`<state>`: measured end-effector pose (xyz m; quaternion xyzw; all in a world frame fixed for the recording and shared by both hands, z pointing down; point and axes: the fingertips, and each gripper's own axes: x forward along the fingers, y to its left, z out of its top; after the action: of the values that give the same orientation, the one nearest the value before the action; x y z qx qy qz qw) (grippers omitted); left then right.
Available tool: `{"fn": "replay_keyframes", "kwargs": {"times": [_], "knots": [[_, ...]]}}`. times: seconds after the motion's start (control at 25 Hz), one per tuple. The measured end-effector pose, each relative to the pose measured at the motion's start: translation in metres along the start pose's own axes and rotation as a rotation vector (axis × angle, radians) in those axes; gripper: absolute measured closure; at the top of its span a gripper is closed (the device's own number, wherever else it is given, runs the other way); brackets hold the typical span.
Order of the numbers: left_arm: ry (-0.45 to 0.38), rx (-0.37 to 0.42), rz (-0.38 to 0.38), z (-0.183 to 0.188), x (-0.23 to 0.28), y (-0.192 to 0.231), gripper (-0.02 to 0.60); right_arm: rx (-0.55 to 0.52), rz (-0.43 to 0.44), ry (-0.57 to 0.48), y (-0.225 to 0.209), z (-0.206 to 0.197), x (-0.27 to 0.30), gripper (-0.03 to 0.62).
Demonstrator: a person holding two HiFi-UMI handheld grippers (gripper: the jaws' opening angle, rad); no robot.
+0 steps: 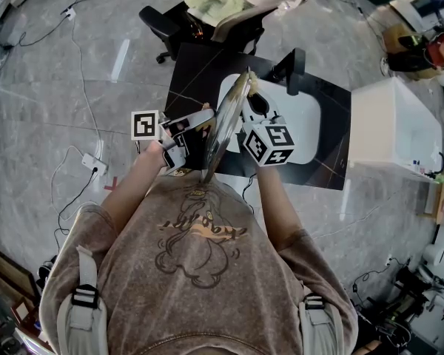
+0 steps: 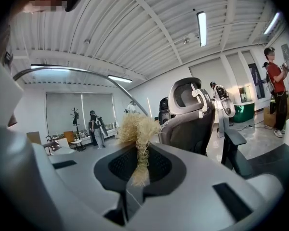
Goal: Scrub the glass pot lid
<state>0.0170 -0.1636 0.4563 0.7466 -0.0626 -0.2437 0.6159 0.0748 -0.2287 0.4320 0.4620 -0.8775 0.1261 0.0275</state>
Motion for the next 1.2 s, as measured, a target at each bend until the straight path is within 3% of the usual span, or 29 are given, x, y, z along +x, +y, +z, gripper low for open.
{"fn": "replay_keyframes", "kwargs": {"times": [0.72,1.2], "knots": [[-0.040,-0.047,-0.025,0.002,0.000,-0.006,0.400,0.009,-0.029,0.132,-0.024,-0.056,0.021,0.553],[-0.073,-0.038,-0.032,0.006,-0.003,-0.007,0.400,0.048,-0.012,0.247,-0.026,-0.107,0.023,0.553]]}}
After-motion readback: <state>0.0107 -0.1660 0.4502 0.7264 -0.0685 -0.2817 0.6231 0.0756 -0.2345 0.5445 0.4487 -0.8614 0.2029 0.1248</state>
